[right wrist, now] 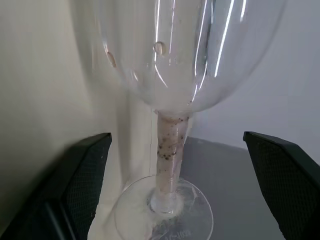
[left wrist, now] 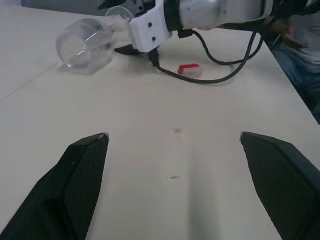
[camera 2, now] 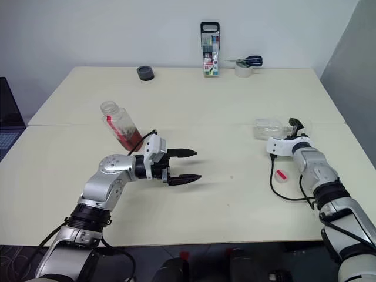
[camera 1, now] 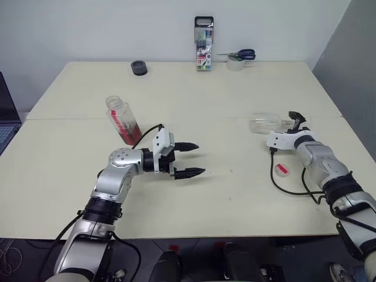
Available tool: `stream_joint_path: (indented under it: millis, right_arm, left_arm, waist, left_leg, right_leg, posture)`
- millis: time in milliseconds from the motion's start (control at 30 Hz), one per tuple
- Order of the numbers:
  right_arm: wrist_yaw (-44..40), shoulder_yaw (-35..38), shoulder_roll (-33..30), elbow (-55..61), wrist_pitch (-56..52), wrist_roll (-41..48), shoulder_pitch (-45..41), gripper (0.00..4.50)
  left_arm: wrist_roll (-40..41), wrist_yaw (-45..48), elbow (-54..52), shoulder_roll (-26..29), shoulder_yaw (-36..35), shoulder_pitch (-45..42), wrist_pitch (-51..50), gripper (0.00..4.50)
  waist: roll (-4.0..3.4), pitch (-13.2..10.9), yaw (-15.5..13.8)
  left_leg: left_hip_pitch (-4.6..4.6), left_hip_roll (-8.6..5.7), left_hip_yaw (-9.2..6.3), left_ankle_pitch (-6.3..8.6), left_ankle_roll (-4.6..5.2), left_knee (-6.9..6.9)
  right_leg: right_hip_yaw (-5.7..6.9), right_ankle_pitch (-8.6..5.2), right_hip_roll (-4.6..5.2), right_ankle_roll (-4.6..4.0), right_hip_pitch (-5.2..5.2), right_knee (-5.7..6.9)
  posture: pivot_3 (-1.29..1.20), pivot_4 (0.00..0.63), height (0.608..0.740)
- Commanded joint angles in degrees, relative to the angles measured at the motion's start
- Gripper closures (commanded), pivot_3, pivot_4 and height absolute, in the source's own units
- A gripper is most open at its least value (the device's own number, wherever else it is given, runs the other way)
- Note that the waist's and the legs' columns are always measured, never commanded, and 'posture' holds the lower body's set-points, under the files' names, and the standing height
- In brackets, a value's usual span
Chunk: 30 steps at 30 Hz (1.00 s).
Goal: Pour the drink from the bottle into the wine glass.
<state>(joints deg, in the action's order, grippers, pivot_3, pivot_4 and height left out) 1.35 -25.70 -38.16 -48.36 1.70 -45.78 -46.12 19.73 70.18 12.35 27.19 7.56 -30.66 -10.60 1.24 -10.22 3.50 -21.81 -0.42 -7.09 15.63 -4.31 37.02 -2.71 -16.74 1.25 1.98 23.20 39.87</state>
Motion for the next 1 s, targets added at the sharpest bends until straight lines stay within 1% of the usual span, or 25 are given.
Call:
stream_joint_path:
  millis: [33, 67, 167, 333, 367, 400, 500, 533, 567, 633, 700, 767, 800, 867, 933, 1000]
  right_arm:
    - [3.46, -0.6, 1.08, -6.12, 1.04, -0.65, -3.49, 0.0]
    - [4.04, -0.59, 1.61, -7.57, 1.49, -0.36, -4.11, 0.0]
    - [5.46, -1.13, 2.9, -10.74, 2.38, -0.43, -5.46, 0.6]
    - [6.17, -1.18, 3.69, -12.78, 3.13, 0.11, -6.08, 2.31]
    - [6.28, -1.03, 3.78, -12.91, 3.31, 0.34, -6.12, 2.73]
    - [6.38, -0.94, 3.84, -13.01, 3.43, 0.46, -6.15, 3.02]
    - [6.69, -0.31, 4.1, -12.35, 3.48, 1.12, -5.94, 4.18]
    - [6.73, 0.22, 4.03, -10.89, 3.5, 1.6, -5.51, 4.38]
    - [6.75, 0.55, 3.96, -9.84, 3.53, 1.93, -5.21, 4.38]
    - [5.39, 3.71, 4.25, -3.67, 2.86, 5.26, -3.35, 4.38]
    - [1.67, 9.09, 6.63, 6.25, 1.87, 12.74, 0.03, 4.38]
    - [-2.19, 14.25, 10.66, 15.92, 0.34, 20.95, 3.45, 4.38]
    - [-4.2, 16.77, 13.64, 20.48, -1.29, 25.7, 4.96, 4.38]
    - [-6.83, 20.01, 18.56, 26.99, -4.82, 31.82, 7.05, 4.38]
    - [-8.08, 22.15, 23.99, 31.42, -8.88, 37.0, 8.34, 4.38]
    - [-9.18, 23.08, 29.09, 33.36, -11.29, 41.4, 9.02, 4.38]
  left_arm:
    - [-0.09, 0.28, -0.42, -0.29, -0.37, -0.99, 1.37, 0.01]
    - [-0.13, 0.28, -0.4, -0.33, -0.44, -0.94, 1.46, 0.01]
    - [-0.22, 0.02, -0.99, -0.42, -0.43, -0.7, 1.14, 0.0]
    - [-0.22, -0.45, -1.27, -0.57, -0.62, -0.59, 0.59, 0.0]
    - [-0.23, -0.56, -1.19, -0.63, -0.62, -0.55, 0.57, 0.0]
    - [-0.23, -0.64, -1.13, -0.66, -0.6, -0.52, 0.57, 0.0]
    - [-0.35, -1.1, -1.08, -0.93, -0.43, -0.11, 0.82, 0.0]
    - [-0.31, -1.45, -1.37, -1.03, -0.49, 0.19, 0.7, 0.0]
    - [-0.28, -1.69, -1.59, -1.08, -0.55, 0.38, 0.58, 0.0]
    - [0.1, -2.4, -3.05, -0.81, -0.92, 1.68, -0.4, 0.0]
    - [0.75, -3.33, -5.15, 0.04, -1.74, 3.69, -2.14, 0.0]
    - [1.02, -4.32, -6.86, 0.91, -2.58, 5.51, -3.52, 0.0]
    - [1.09, -5.08, -7.65, 1.32, -3.09, 6.45, -4.27, 0.0]
    - [1.34, -6.08, -8.97, 2.17, -3.9, 7.96, -5.42, 0.0]
    - [1.63, -6.63, -10.41, 3.43, -4.64, 9.69, -6.48, 0.0]
    - [2.16, -7.12, -12.01, 4.77, -5.71, 11.48, -7.78, 0.0]
  waist:
    - [0.0, 0.0, 0.09]
    - [0.0, 0.0, 0.14]
    - [0.0, 0.0, 0.32]
    - [0.0, 0.01, 0.76]
    - [0.0, 0.01, 0.81]
    - [0.0, 0.01, 0.88]
    - [0.0, 0.01, 1.08]
    - [0.0, 0.01, 1.13]
    - [0.0, 0.01, 1.2]
    - [-0.01, 0.01, 1.27]
    - [0.0, 0.0, 1.4]
    - [-0.01, 0.0, 1.79]
    - [-0.02, 0.0, 2.02]
    - [-0.05, -0.02, 2.17]
    - [-0.08, -0.01, 2.06]
    - [-0.08, -0.01, 1.54]
  left_leg:
    - [0.0, 0.0, -0.01, -0.01, -0.02, 0.0]
    - [0.0, 0.0, 0.0, -0.01, -0.03, 0.0]
    - [0.0, 0.0, 0.0, -0.02, -0.03, 0.0]
    - [0.0, 0.0, -0.01, -0.02, -0.03, 0.0]
    - [0.0, 0.0, -0.01, -0.02, -0.03, 0.0]
    - [0.0, 0.0, -0.01, -0.02, -0.03, 0.0]
    - [0.0, 0.0, -0.03, -0.02, -0.03, 0.0]
    - [0.0, 0.0, -0.03, -0.02, -0.03, 0.0]
    - [0.0, 0.0, -0.02, -0.02, -0.03, 0.0]
    - [0.0, 0.0, -0.03, -0.02, -0.03, -0.01]
    - [-0.01, 0.01, -0.03, -0.02, -0.03, -0.02]
    - [0.0, 0.05, -0.03, -0.02, -0.03, -0.02]
    - [-0.01, 0.07, -0.05, -0.01, -0.02, -0.04]
    - [0.01, 0.15, -0.09, 0.04, 0.07, -0.03]
    - [0.0, 0.13, -0.21, 0.08, 0.13, -0.03]
    - [-0.01, 0.08, -0.31, 0.08, 0.14, -0.02]
  right_leg:
    - [0.01, 0.0, 0.0, 0.0, 0.0, 0.0]
    - [0.0, 0.0, 0.0, 0.0, 0.0, 0.0]
    - [0.0, 0.0, 0.0, 0.0, 0.0, 0.0]
    - [0.0, 0.0, 0.0, 0.0, 0.0, 0.02]
    - [0.0, 0.0, 0.0, 0.0, 0.0, 0.02]
    - [0.0, 0.0, 0.0, 0.0, 0.0, 0.03]
    - [0.01, 0.0, 0.0, 0.0, 0.0, 0.03]
    - [0.01, 0.0, 0.0, 0.0, 0.0, 0.03]
    - [0.0, 0.0, 0.0, 0.0, 0.0, 0.03]
    - [0.0, 0.0, 0.0, 0.0, 0.0, 0.02]
    - [0.0, 0.0, 0.0, 0.0, 0.01, 0.03]
    - [0.0, 0.0, -0.01, 0.0, 0.02, 0.04]
    - [0.0, 0.0, -0.02, 0.0, 0.03, 0.03]
    - [0.02, 0.0, -0.07, 0.0, 0.04, 0.08]
    - [0.1, 0.0, -0.08, -0.01, 0.04, 0.11]
    - [0.16, 0.0, -0.04, -0.01, 0.03, 0.14]
  posture:
    - [0.0, 0.15, 0.74]
    - [0.0, 0.15, 0.74]
    - [0.0, 0.15, 0.74]
    - [0.0, 0.15, 0.74]
    - [0.0, 0.15, 0.74]
    - [0.0, 0.15, 0.74]
    - [0.0, 0.15, 0.74]
    - [0.0, 0.15, 0.74]
    - [0.0, 0.15, 0.74]
    - [0.0, 0.15, 0.74]
    - [0.0, 0.15, 0.74]
    - [0.0, 0.15, 0.74]
    - [0.0, 0.15, 0.74]
    - [0.0, 0.15, 0.74]
    - [0.0, 0.15, 0.74]
    - [0.0, 0.15, 0.74]
